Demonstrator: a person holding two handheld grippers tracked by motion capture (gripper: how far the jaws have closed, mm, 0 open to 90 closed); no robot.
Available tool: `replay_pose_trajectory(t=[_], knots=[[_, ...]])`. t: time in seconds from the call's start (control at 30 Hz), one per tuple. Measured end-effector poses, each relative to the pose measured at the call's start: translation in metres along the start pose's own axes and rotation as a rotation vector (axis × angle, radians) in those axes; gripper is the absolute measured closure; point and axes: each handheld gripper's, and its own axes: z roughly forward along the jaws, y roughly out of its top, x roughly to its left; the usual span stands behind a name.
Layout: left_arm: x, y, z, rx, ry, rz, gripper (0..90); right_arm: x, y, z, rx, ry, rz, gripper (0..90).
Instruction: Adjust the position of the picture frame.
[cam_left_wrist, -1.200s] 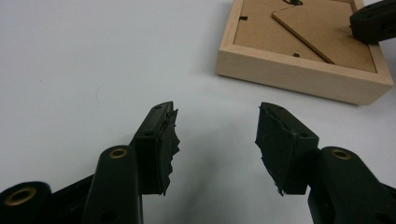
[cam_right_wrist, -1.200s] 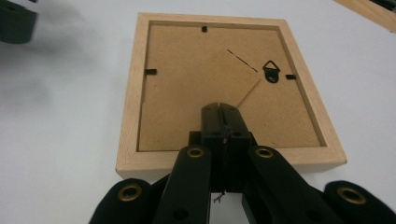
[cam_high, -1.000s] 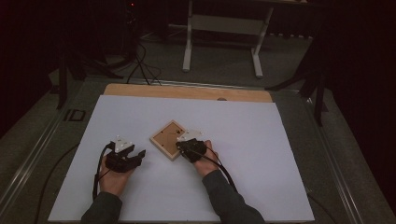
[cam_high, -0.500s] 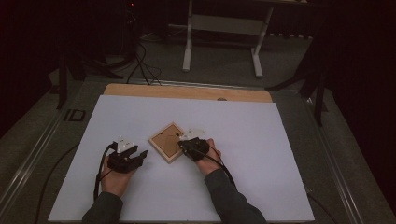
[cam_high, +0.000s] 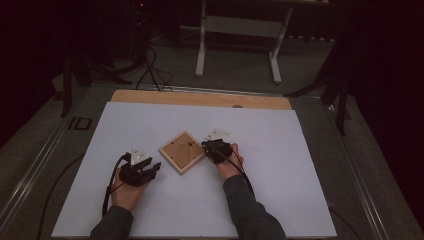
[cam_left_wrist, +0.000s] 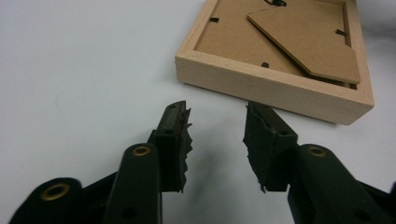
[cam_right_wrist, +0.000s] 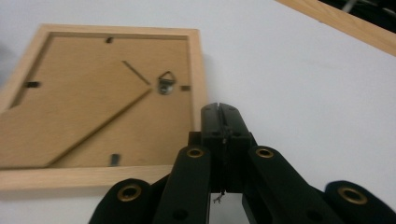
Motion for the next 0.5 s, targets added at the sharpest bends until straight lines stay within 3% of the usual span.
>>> replay_pose_trajectory(t=[0.2, 0.37, 0.4, 0.5], knots=[[-0.001, 0.002, 0.003, -0.003, -0.012, -0.009, 68.1, -0.007, -0.002, 0.006, 0.025, -0.013, 0.013, 89.8], [-0.004, 0.004, 0.011, 0.017, -0.02, -0.006, 76.5, -0.006, -0.003, 0.007, 0.041, 0.008, 0.007, 89.8], [-0.004, 0.004, 0.012, 0.019, -0.021, -0.004, 82.5, -0.005, -0.003, 0.007, 0.045, 0.01, 0.002, 89.8], [-0.006, 0.006, 0.014, 0.025, -0.025, 0.003, 88.5, -0.005, -0.004, 0.005, 0.049, 0.017, -0.006, 89.8]])
